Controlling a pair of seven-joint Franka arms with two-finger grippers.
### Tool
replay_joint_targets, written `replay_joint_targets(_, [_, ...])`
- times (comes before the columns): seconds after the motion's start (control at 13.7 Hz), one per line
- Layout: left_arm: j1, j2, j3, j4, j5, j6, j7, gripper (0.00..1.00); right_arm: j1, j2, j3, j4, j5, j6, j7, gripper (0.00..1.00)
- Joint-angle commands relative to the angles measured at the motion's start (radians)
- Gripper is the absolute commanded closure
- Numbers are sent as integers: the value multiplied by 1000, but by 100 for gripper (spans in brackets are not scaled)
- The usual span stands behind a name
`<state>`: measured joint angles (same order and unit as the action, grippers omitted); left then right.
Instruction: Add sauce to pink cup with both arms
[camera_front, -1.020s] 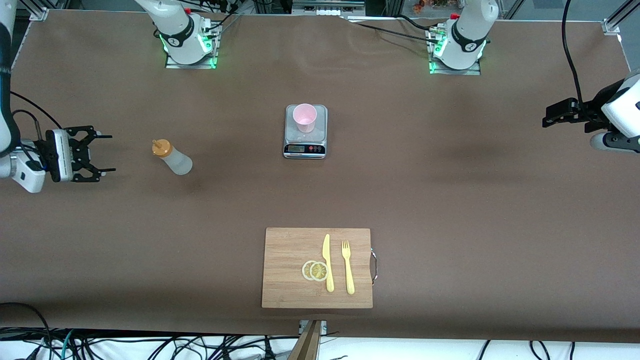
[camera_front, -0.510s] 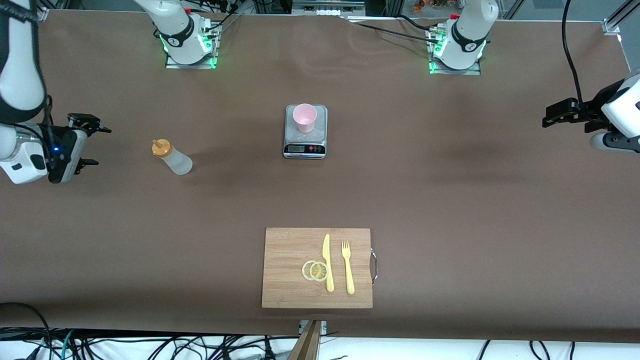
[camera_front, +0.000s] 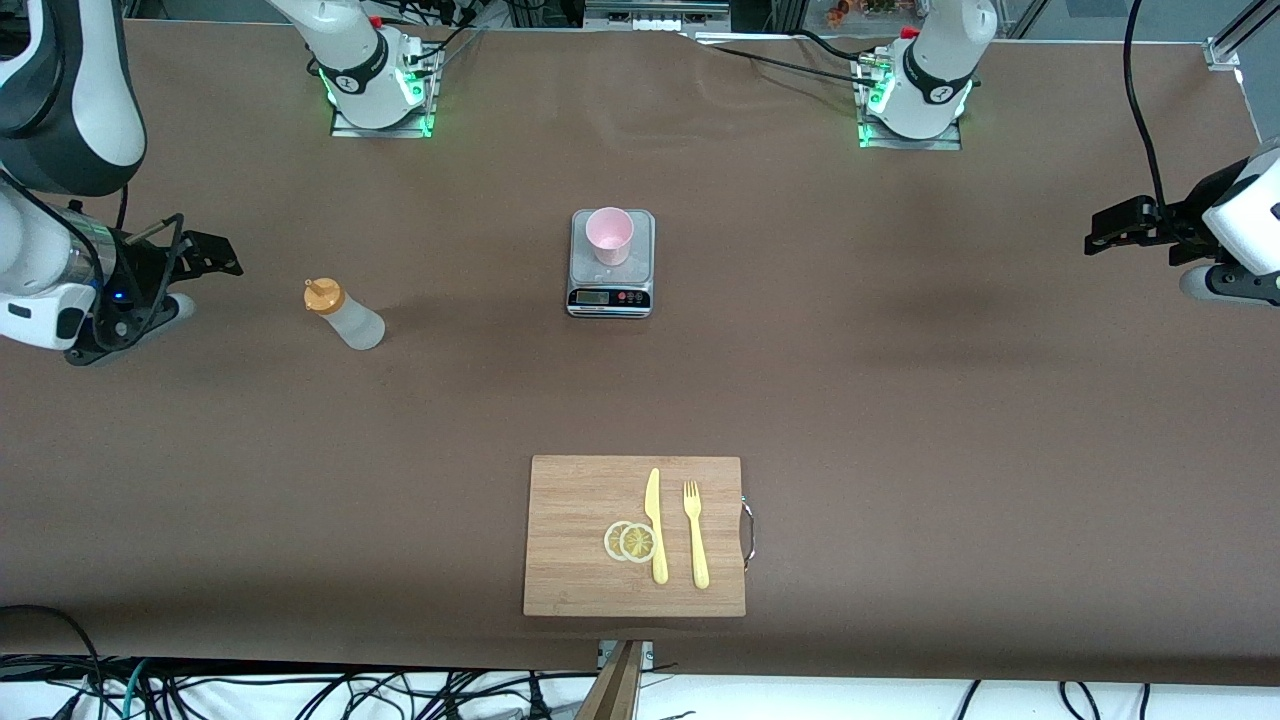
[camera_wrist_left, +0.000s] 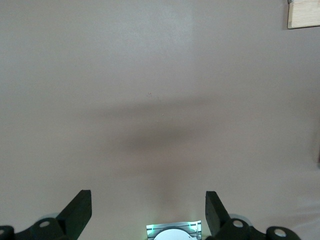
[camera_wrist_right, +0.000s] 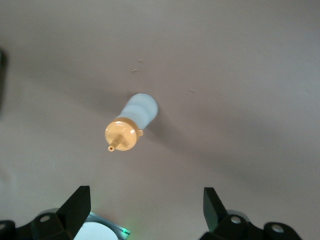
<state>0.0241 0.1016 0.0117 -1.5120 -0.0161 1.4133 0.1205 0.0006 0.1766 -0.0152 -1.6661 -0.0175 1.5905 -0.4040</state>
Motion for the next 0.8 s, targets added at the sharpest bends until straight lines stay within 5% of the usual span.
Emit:
replay_joint_targets(0.0, [2,10,-3,26,15,-10,18,0,28,-55,3,-27,-42,13,201,0])
replay_joint_targets(0.36, [2,10,-4,26,15,-10,18,0,44,-118,-5,-23,-30,9,443,0])
replay_joint_targets(0.73, [0,10,-4,27,15,-10,18,0,44,-143,-54,29,-7,9,464,0])
